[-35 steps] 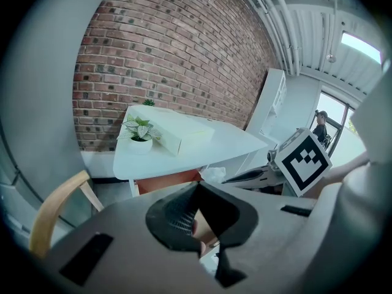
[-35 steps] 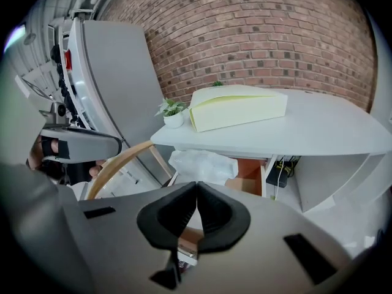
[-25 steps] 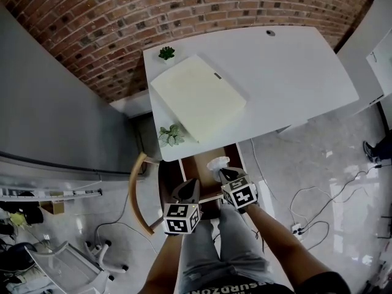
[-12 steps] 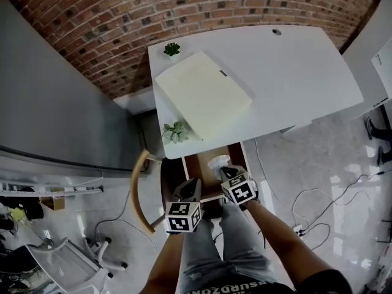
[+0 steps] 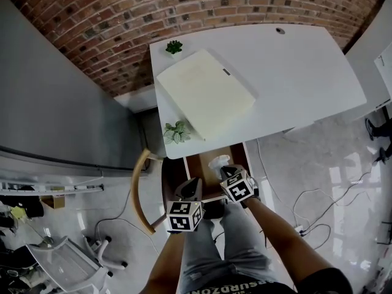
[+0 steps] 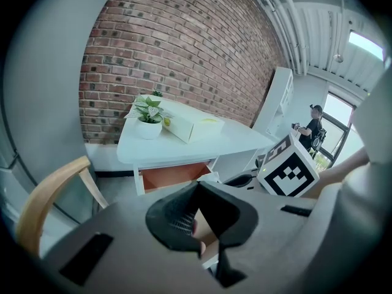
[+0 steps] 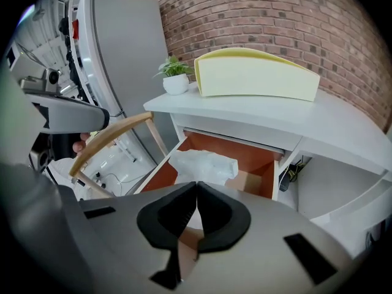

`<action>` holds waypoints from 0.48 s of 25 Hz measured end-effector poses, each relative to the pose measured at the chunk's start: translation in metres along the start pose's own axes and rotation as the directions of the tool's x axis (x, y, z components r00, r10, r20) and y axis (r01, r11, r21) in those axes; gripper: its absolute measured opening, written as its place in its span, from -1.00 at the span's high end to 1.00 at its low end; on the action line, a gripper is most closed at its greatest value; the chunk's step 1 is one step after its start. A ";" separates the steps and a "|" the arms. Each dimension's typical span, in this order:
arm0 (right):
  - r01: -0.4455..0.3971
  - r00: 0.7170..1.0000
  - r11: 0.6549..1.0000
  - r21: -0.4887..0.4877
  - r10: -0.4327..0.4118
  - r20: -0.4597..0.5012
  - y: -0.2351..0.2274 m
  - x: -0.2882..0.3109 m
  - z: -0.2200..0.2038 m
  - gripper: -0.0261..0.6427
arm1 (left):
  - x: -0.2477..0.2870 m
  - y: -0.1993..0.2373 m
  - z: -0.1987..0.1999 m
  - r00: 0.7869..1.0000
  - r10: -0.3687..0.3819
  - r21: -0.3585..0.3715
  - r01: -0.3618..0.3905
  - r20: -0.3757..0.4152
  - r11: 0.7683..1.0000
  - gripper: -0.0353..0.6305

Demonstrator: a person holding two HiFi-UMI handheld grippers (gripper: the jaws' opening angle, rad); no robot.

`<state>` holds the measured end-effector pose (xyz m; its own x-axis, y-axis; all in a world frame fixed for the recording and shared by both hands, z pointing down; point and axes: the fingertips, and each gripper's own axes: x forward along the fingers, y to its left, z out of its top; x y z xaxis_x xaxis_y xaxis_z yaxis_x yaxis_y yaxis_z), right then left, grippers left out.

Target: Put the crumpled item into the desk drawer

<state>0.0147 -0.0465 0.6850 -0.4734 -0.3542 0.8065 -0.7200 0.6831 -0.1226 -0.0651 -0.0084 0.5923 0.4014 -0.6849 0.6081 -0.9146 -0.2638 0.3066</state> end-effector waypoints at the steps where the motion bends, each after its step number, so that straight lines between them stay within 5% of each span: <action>1: 0.002 1.000 1.000 -0.011 -0.002 -0.002 0.000 0.002 0.000 0.92 | 0.000 0.001 0.000 1.000 0.000 -0.001 0.000 -0.001 1.000 0.88; 12: -0.012 0.998 0.998 -0.069 0.008 -0.059 0.004 0.020 -0.012 0.92 | 0.004 0.008 -0.007 1.000 -0.001 -0.001 0.001 -0.016 1.000 0.88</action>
<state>0.0085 -0.0436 0.7074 -0.4483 -0.3100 0.8384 -0.6772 0.7300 -0.0921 -0.0702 -0.0087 0.6021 0.4033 -0.6739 0.6190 -0.9140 -0.2637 0.3083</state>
